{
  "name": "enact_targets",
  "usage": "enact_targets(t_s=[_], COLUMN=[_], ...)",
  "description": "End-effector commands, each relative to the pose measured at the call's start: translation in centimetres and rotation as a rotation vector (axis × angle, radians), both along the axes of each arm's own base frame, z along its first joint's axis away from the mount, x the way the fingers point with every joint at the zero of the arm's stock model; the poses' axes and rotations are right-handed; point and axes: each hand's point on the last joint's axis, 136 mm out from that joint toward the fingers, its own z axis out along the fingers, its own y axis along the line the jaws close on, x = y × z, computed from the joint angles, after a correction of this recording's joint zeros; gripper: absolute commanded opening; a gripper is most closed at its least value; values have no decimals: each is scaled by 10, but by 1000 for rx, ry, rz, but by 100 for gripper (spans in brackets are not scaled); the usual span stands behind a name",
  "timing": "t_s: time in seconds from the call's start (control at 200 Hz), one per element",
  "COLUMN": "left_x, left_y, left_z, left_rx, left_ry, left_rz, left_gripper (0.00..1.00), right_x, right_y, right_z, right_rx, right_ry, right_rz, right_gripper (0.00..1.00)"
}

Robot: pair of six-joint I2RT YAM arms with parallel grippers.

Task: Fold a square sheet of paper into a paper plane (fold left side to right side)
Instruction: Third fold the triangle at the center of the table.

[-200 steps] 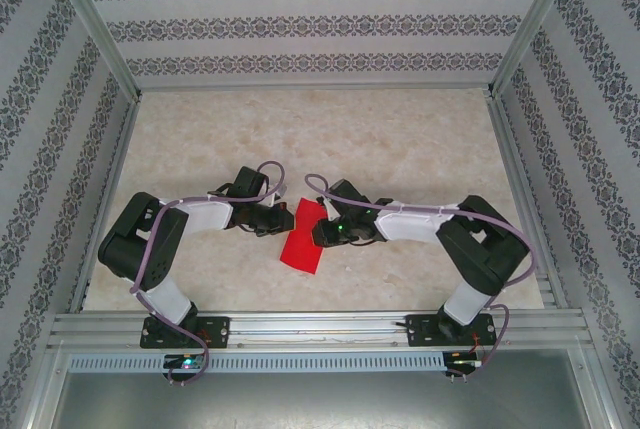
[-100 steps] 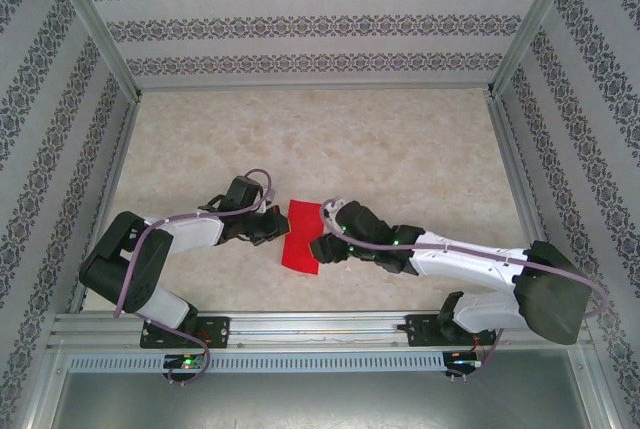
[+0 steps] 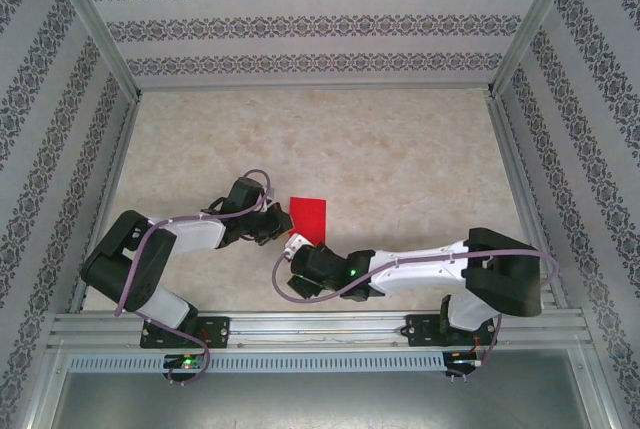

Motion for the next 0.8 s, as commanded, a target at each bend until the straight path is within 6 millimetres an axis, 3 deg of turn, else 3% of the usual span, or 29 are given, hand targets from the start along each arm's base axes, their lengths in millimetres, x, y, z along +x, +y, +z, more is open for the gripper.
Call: enact_targets(t_s=[0.0,0.15,0.38,0.794], left_x=[2,2,1,2], left_y=[-7,-7,-9,-8], left_z=[2,0,-1,-2], left_rx=[-19,-15,-13,1], left_ry=[-10,-7,-6,-12], left_rz=[-1,-1,-6,-11], left_gripper=[0,0,0,0], right_x=[11,18,25,19], right_y=[5,12,22,15], right_z=[5,-2,-1,-8], right_rx=[-49,-79,-79,-72], right_ry=[-80,-101,-114,-57], right_rz=[-3,-14,-26,-27], right_gripper=[74,74,60,14])
